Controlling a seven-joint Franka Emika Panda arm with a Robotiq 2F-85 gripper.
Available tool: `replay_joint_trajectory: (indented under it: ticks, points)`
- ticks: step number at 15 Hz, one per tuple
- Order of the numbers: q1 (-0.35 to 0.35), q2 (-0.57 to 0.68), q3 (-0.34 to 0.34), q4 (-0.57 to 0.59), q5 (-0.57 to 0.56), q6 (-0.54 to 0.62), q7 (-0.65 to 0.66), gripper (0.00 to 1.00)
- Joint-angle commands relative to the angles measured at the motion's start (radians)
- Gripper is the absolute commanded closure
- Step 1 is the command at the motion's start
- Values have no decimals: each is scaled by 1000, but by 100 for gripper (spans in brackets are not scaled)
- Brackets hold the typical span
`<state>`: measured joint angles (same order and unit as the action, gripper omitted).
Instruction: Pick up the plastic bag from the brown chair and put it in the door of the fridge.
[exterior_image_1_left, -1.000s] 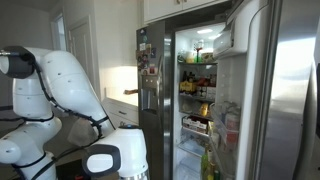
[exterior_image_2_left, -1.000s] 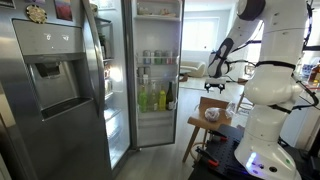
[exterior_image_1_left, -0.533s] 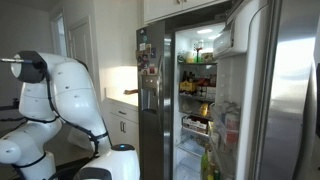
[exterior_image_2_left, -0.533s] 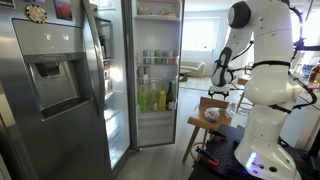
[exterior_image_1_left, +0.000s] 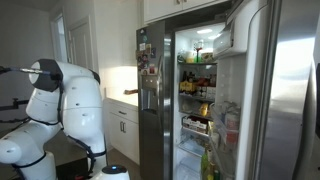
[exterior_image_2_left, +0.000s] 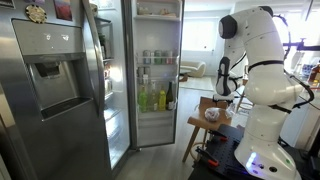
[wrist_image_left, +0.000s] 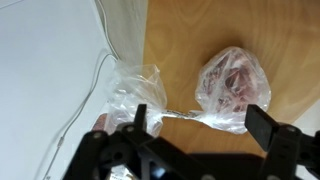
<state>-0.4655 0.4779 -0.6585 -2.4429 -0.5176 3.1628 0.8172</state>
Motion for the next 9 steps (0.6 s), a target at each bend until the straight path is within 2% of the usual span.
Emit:
replay_joint_trajectory:
  ticks: [1, 6, 9]
  points:
    - [86, 80, -60, -5, 188, 40, -135, 0]
    - [126, 147, -37, 2, 499, 21, -364, 0]
    - [130, 176, -7, 25, 612, 45, -435, 0]
